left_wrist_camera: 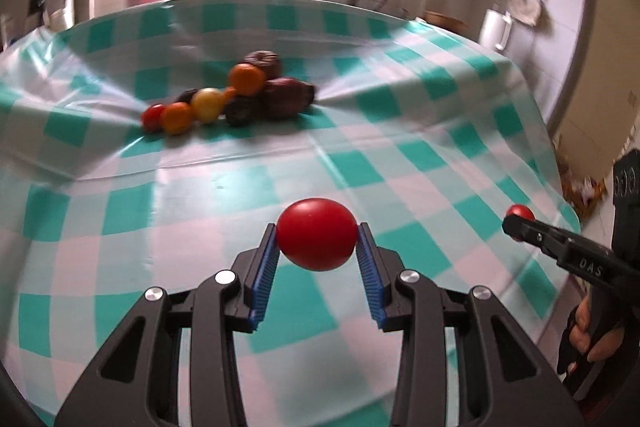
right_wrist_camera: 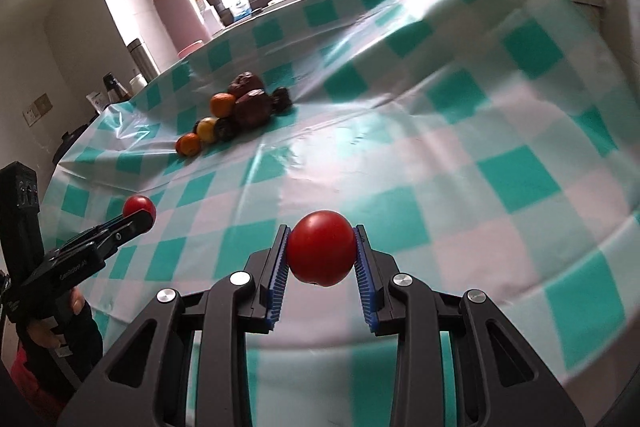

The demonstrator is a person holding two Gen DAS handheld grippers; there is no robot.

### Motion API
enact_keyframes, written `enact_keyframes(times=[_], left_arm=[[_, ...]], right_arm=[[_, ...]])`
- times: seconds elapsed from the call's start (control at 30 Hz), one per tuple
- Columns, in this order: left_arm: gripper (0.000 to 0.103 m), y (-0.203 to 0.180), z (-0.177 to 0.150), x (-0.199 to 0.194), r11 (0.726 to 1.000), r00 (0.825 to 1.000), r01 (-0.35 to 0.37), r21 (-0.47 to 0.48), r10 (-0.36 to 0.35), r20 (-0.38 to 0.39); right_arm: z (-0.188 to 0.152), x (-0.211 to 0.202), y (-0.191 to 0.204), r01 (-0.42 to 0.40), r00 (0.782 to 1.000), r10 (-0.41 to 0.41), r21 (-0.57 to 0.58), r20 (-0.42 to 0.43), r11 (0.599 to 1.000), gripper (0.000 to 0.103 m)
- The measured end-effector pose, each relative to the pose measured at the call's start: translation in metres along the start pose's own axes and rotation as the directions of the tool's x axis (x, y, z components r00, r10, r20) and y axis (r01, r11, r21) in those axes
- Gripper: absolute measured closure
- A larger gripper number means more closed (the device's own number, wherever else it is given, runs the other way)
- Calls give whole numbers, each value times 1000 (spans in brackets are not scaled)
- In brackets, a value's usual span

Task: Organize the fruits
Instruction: 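Carry both red tomatoes off the table toward the white box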

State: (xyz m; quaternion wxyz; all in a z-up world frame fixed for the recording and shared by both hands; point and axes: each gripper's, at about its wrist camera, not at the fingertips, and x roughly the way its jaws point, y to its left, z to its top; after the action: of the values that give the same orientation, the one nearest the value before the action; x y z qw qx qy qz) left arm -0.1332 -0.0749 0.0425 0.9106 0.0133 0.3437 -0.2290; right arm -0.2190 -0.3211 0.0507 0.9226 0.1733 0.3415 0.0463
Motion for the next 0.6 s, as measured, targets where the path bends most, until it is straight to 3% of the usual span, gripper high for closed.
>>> enact_keyframes(times=[0.33, 0.6], left_arm=[[64, -59, -11, 1, 991, 998, 48, 122, -43, -44], [64, -118, -22, 6, 962, 991, 117, 246, -98, -87]], right_arm=[[-16, -43, -41, 33, 995, -36, 38, 90, 999, 72], [-30, -88, -103, 116, 975, -143, 159, 168, 980, 72]])
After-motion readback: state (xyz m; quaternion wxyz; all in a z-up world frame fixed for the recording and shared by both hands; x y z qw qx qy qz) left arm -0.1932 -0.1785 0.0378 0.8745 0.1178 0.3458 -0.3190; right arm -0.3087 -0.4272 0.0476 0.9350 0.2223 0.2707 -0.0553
